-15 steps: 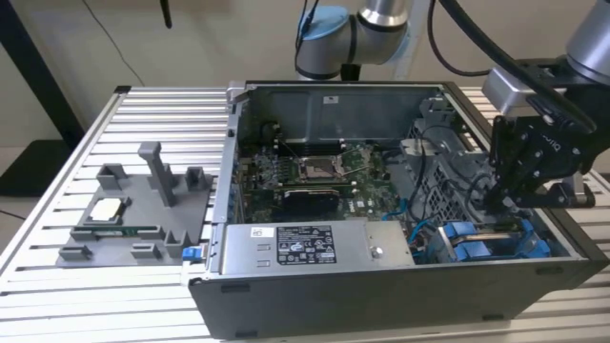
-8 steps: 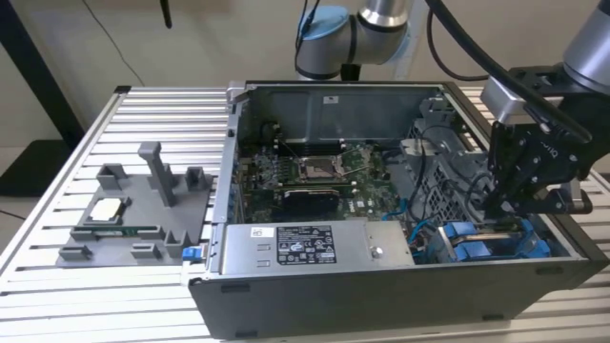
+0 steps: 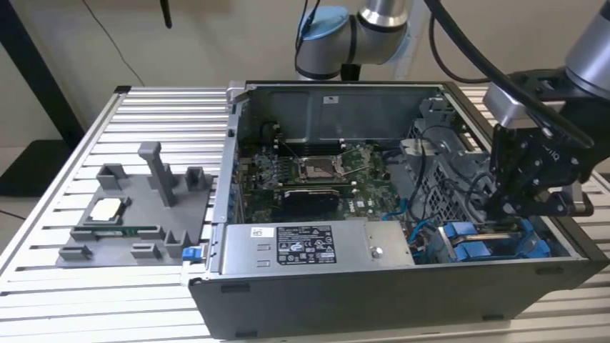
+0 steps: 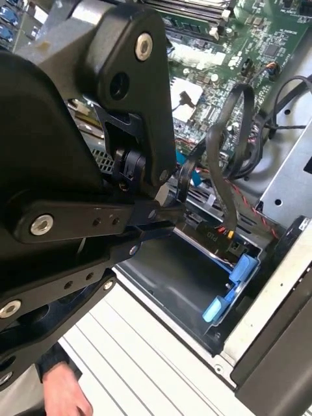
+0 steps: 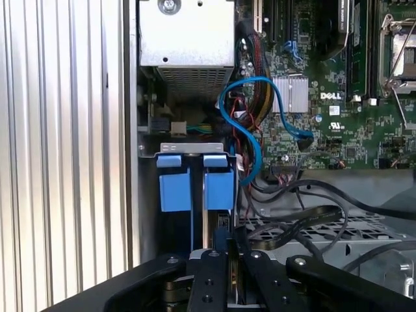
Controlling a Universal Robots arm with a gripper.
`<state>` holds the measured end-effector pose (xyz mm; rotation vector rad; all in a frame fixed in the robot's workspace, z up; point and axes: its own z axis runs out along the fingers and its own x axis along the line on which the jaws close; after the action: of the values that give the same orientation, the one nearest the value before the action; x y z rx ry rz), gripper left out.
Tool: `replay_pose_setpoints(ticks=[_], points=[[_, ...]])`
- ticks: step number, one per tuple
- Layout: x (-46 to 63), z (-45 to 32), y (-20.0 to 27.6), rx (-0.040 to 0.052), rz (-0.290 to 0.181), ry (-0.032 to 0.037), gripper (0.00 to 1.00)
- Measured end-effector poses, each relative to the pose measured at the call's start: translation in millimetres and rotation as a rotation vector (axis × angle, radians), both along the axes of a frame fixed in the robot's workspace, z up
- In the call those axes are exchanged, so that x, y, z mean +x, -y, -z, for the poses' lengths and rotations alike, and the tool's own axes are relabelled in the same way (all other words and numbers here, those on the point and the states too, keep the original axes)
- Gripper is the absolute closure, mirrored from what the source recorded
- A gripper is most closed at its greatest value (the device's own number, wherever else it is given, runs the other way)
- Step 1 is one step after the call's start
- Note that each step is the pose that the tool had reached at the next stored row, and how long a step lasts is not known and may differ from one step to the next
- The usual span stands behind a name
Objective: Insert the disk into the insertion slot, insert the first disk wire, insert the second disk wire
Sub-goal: 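Insert the second disk wire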
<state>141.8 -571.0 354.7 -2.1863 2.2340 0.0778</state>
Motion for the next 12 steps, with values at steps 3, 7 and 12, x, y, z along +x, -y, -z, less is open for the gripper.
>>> replay_pose_setpoints(ticks=[3, 7, 12], points=[[1.5, 1.8, 0.0, 0.0003, 0.0, 0.0, 0.84], [2.1, 4.6, 0.0, 0.0001, 0.0, 0.0001, 0.84], [3.2, 7.6, 0.0, 0.0002, 0.0, 0.0003, 0.84]])
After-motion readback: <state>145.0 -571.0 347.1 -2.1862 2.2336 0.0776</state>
